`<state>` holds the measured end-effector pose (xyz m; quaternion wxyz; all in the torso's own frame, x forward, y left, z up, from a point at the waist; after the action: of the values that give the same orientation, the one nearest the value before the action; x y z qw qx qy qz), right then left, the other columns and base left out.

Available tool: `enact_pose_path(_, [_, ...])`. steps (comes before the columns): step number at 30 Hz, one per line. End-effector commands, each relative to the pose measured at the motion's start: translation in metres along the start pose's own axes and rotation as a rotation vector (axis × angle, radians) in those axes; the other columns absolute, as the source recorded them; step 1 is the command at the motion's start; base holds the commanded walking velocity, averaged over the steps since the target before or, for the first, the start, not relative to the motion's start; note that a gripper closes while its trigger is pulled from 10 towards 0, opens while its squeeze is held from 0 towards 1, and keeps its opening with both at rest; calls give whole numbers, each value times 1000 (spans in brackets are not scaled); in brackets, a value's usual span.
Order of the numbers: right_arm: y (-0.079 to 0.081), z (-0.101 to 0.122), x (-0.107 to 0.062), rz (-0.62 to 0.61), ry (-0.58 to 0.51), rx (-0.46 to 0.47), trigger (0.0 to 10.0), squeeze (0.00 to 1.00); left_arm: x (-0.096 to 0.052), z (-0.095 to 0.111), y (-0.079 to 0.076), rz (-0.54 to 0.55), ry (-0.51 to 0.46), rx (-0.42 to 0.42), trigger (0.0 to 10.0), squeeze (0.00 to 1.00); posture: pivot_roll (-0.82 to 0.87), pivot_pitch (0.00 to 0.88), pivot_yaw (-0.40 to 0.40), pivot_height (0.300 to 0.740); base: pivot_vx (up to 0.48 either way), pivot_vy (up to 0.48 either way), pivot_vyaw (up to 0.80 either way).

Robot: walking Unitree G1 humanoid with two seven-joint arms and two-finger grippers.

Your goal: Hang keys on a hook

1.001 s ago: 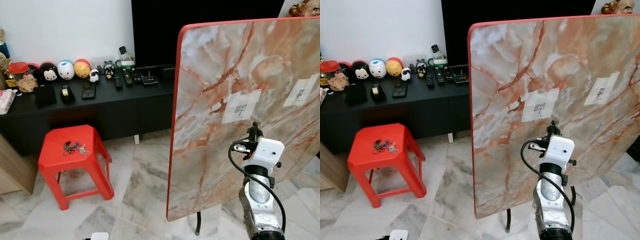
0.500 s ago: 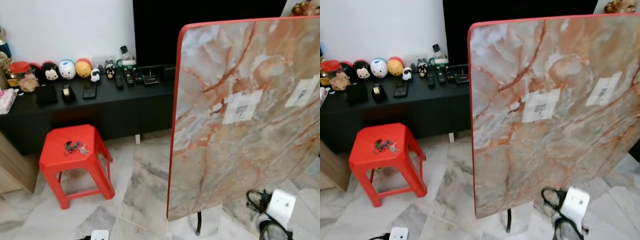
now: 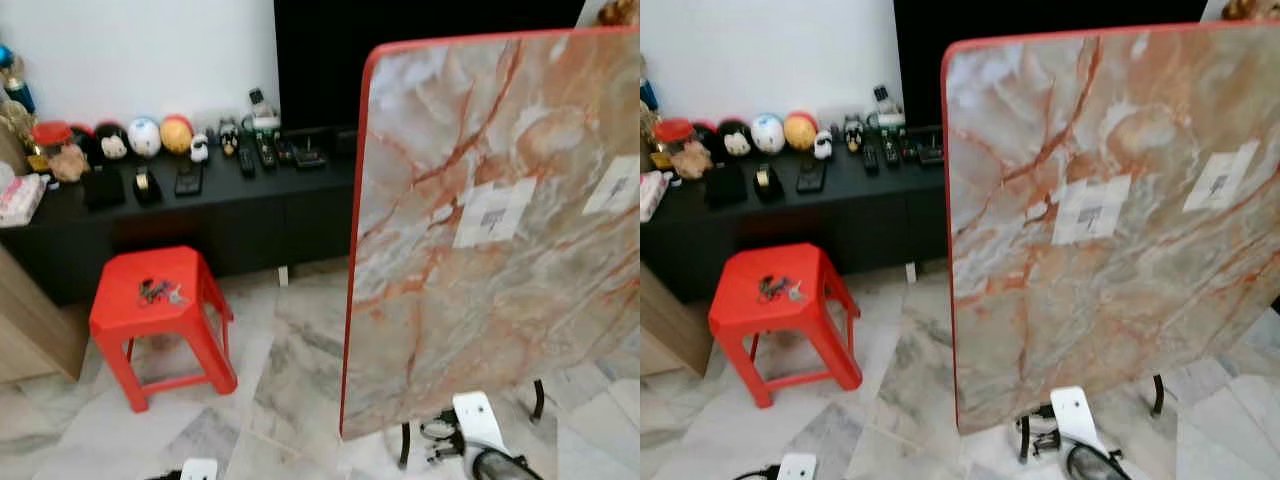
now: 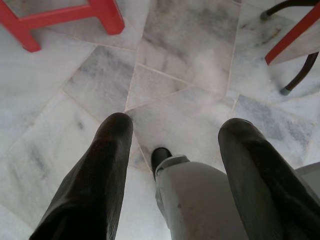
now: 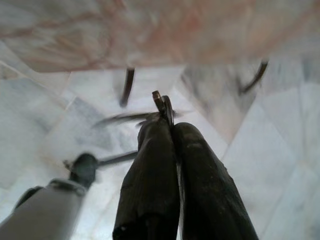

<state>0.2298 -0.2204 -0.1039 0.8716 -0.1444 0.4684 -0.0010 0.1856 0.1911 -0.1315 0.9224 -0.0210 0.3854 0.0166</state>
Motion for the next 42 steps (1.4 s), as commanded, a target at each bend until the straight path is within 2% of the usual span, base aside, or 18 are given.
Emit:
enact_pose_path(1, [4, -2, 1, 14, 7, 113, 10000, 0, -1, -6, -2, -9, 25, 9, 10000, 0, -12, 0, -43, 740, 0, 0, 0])
enact_pose_path(4, [10, 18, 0, 100, -46, 730, 10000, 0, -1, -7, -2, -7, 28, 10, 10000, 0, -18, 0, -41, 740, 0, 0, 0])
enact_pose_path(7, [12, 2, 2, 99, 35, 668, 10000, 0, -1, -7, -1, -8, 32, 13, 10000, 0, -23, 0, -37, 740, 0, 0, 0])
enact_pose_path(10, [-4, -7, 3, -39, -7, -333, 10000, 0, -1, -7, -1, -11, 36, 14, 10000, 0, -19, 0, -37, 740, 0, 0, 0])
enact_pose_path(11, [-4, -7, 3, -39, -7, -333, 10000, 0, -1, -7, -1, -11, 36, 14, 10000, 0, -19, 0, -37, 740, 0, 0, 0])
enact_pose_path(13, [9, -9, 5, 60, 21, 270, 10000, 0, -1, -7, -1, -17, 34, 17, 10000, 0, -25, 0, -34, 740, 0, 0, 0])
enact_pose_path(17, [-2, -5, 5, -9, 4, 160, 10000, 0, -1, -7, -1, -18, 35, 19, 10000, 0, -27, 0, -33, 740, 0, 0, 0])
enact_pose_path(18, [7, -3, 6, 52, 54, 656, 10000, 0, -1, -7, -2, -21, 35, 20, 10000, 0, -24, 0, -32, 740, 0, 0, 0])
enact_pose_path(19, [12, -1, 6, 85, 65, 803, 10000, 0, -1, -7, -2, -22, 35, 21, 10000, 0, -24, 0, -32, 740, 0, 0, 0])
enact_pose_path(23, [-16, 9, 6, -93, -45, -172, 10000, 0, -1, -6, -2, -24, 34, 25, 10000, 0, -22, 0, -34, 740, 0, 0, 0])
enact_pose_path(26, [-16, 17, 7, -82, -89, 393, 10000, 0, -1, -6, -2, -22, 34, 25, 10000, 0, -21, 0, -34, 740, 0, 0, 0])
enact_pose_path(28, [-27, 25, 5, -131, -126, 355, 10000, 0, -1, -7, -2, -22, 36, 25, 10000, 0, -23, 0, -32, 740, 0, 0, 0])
enact_pose_path(31, [-18, 22, 8, -56, -59, 868, 10000, 0, -1, -7, -2, -23, 38, 26, 10000, 0, -24, 0, -32, 740, 0, 0, 0])
enact_pose_path(33, [-18, 25, 7, -39, -73, 869, 10000, 0, -1, -7, -2, -24, 39, 27, 10000, 0, -24, 0, -32, 740, 0, 0, 0])
enact_pose_path(34, [-31, 39, 3, -154, -152, 263, 10000, 0, -1, -7, -2, -24, 39, 27, 10000, 0, -21, 0, -34, 740, 0, 0, 0])
enact_pose_path(37, [-26, 44, 2, -163, -186, -125, 10000, 0, -1, -7, -2, -25, 37, 27, 10000, 0, -23, 0, -33, 740, 0, 0, 0])
enact_pose_path(39, [-24, 40, 3, -147, -161, -96, 10000, 0, -1, -7, -2, -25, 37, 27, 10000, 0, -25, 0, -34, 740, 0, 0, 0])
enact_pose_path(42, [-15, 27, 8, -55, -78, 611, 10000, 0, -1, -7, -3, -28, 37, 30, 10000, 0, -22, 0, -34, 740, 0, 0, 0])
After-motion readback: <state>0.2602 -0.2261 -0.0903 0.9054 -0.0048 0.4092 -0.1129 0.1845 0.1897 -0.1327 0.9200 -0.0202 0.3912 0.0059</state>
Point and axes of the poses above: a point about 5 cm out from each wrist's last joint towards the gripper, its own x axis pointing out of the wrist towards the gripper, its own z axis along the axis of the wrist's last joint, y = z × x, the point moved 6 cm from there along x, pointing out of the wrist towards the gripper, and after that the axes turned 4 degrees about -x, right-handed, at the moved point
